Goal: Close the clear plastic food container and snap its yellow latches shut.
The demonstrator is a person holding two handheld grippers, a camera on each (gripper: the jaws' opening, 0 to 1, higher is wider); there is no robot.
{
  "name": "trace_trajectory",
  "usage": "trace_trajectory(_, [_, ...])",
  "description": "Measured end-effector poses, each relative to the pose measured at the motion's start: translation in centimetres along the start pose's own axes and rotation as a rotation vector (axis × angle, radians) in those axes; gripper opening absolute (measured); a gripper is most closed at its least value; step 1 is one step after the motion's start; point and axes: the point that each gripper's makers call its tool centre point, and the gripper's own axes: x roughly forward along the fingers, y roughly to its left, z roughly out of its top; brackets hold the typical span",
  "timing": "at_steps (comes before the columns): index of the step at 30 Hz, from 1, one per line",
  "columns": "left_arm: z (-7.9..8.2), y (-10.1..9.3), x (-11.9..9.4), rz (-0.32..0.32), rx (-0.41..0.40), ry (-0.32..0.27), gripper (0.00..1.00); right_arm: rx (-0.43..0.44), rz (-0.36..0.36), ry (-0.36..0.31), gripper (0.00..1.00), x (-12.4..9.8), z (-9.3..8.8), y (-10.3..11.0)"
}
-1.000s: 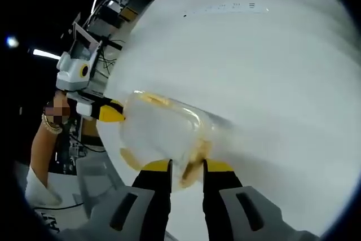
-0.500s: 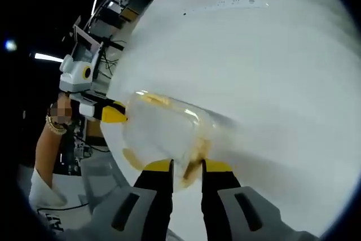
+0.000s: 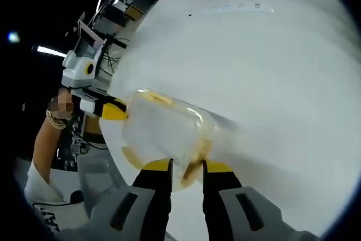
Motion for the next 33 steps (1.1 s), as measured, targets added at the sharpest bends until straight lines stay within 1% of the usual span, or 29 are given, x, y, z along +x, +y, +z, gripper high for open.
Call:
trace_trajectory(3, [0.0, -0.1, 0.0, -0.003, 0.010, -0.009, 0.12, -0.004, 0.000, -0.001, 0.17, 0.0, 0.1, -0.4])
trace_trajectory(6, [0.0, 0.1, -0.1, -0.020, 0.008, -0.025, 0.12, -0.011, 0.004, -0.004, 0.17, 0.0, 0.2, -0.5])
trace_trajectory(8, [-0.1, 0.0, -0.1, -0.020, 0.012, -0.020, 0.12, -0.042, -0.006, -0.012, 0.18, 0.0, 0.4, -0.5])
trace_trajectory(10, [-0.1, 0.0, -0.2, -0.013, 0.022, -0.016, 0.12, -0.071, -0.019, -0.017, 0.18, 0.0, 0.4, -0.6])
trace_trajectory(13, [0.0, -0.1, -0.3, 0.017, 0.020, -0.021, 0.13, -0.095, -0.031, -0.023, 0.19, 0.0, 0.4, -0.6])
trace_trajectory(15, [0.2, 0.1, -0.5, 0.035, 0.089, -0.041, 0.12, -0.111, -0.034, -0.025, 0.19, -0.1, 0.4, -0.6])
trace_trajectory(16, [0.2, 0.1, -0.6, 0.037, 0.140, -0.042, 0.12, -0.120, -0.034, -0.023, 0.19, -0.1, 0.4, -0.7])
trace_trajectory(17, [0.3, -0.1, -0.7, 0.035, 0.246, -0.048, 0.12, -0.140, -0.039, -0.020, 0.18, -0.2, 0.3, -0.7])
trace_trajectory(18, [0.3, -0.1, -0.9, 0.034, 0.284, -0.057, 0.12, -0.147, -0.043, -0.018, 0.17, -0.2, 0.4, -0.6])
trace_trajectory(19, [0.3, -0.3, -1.0, 0.031, 0.242, -0.074, 0.13, -0.152, -0.049, -0.011, 0.17, -0.4, 0.2, -0.4])
trace_trajectory(20, [0.4, -0.3, -1.2, 0.024, 0.240, -0.086, 0.14, -0.165, -0.054, -0.006, 0.16, -0.5, 0.3, -0.4])
trace_trajectory(21, [0.7, -0.6, -1.4, 0.011, 0.236, -0.112, 0.15, -0.189, -0.063, -0.008, 0.15, -0.8, 0.5, -0.3])
trace_trajectory(22, [1.2, -0.6, -1.6, 0.012, 0.244, -0.144, 0.16, -0.194, -0.070, -0.017, 0.15, -1.0, 0.8, -0.2])
trace_trajectory(23, [1.7, -0.6, -1.9, 0.023, 0.273, -0.179, 0.15, -0.200, -0.078, -0.033, 0.14, -1.4, 1.3, -0.1])
trace_trajectory(24, [2.1, -0.6, -2.3, 0.041, 0.327, -0.200, 0.14, -0.211, -0.080, -0.047, 0.11, -1.7, 1.7, 0.1])
trace_trajectory(26, [2.7, -0.5, -2.9, 0.076, 0.363, -0.231, 0.13, -0.217, -0.049, -0.102, 0.02, -2.0, 2.9, 1.0])
trace_trajectory(27, [2.9, -0.7, -3.0, 0.078, 0.376, -0.242, 0.11, -0.215, -0.039, -0.119, 0.00, -2.1, 3.1, 1.4])
trace_trajectory(28, [3.1, -1.1, -3.1, 0.071, 0.385, -0.262, 0.09, -0.207, -0.032, -0.122, 0.00, -2.1, 3.2, 1.8])
trace_trajectory(29, [3.0, -1.5, -3.1, 0.061, 0.384, -0.266, 0.08, -0.211, -0.029, -0.131, 0.00, -1.9, 3.3, 2.2])
trace_trajectory(31, [3.1, -2.4, -2.9, 0.029, 0.357, -0.308, 0.07, -0.221, -0.015, -0.149, 0.00, -1.5, 3.5, 3.1])
trace_trajectory(32, [3.0, -3.0, -2.8, 0.002, 0.349, -0.321, 0.04, -0.226, -0.010, -0.155, 0.00, -1.3, 3.5, 3.5])
trace_trajectory(33, [2.8, -3.9, -2.6, -0.042, 0.354, -0.341, 0.01, -0.237, 0.002, -0.156, 0.00, -1.0, 3.4, 4.0])
